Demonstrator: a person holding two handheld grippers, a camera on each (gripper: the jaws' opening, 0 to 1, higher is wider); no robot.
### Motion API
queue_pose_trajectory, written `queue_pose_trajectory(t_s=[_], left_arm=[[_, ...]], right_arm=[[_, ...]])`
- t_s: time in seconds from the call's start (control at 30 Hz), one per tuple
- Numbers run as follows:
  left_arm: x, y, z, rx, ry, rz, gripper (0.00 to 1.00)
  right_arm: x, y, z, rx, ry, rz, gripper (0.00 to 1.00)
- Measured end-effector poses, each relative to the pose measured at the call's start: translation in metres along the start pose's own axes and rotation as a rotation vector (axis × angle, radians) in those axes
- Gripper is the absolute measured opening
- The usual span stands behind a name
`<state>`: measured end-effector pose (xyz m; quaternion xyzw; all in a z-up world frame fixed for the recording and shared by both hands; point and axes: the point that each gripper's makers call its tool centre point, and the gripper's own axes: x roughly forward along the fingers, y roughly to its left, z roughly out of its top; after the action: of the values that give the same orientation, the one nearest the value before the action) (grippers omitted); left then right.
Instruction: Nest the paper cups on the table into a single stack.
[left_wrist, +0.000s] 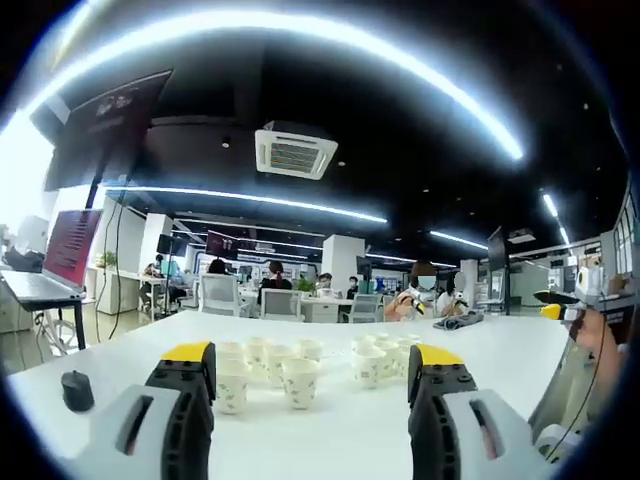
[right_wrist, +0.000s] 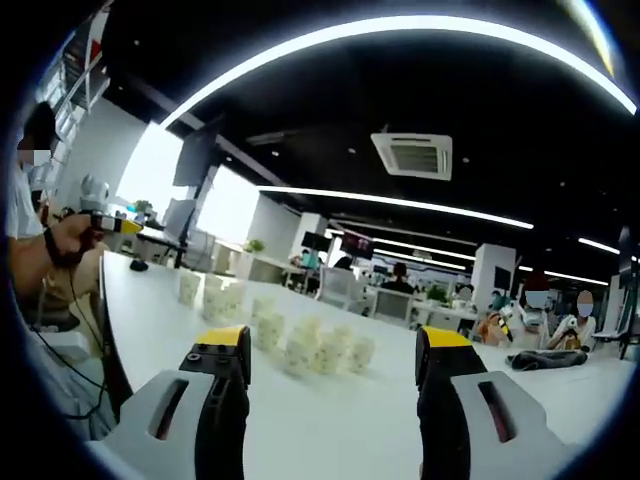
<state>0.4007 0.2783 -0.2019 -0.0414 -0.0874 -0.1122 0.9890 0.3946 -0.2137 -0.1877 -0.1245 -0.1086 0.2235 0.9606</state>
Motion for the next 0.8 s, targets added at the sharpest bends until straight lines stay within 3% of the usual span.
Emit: queue_pose_trajectory(t_s=[0.37,0.8], left_arm=[[-0.0006,0.0013,0.0003,0.0,0.002,0.005,0.83],[0.0062,-0.0007,-0.0045,-0.032,0.004,-0.017,0.81]], right_arm=[[0.0059,0.0053,-0.0078,0.0,0.023,0.009,0.69],[0.0044,0.0028,-0.0032,0.018,0.006,0.01,0.68]])
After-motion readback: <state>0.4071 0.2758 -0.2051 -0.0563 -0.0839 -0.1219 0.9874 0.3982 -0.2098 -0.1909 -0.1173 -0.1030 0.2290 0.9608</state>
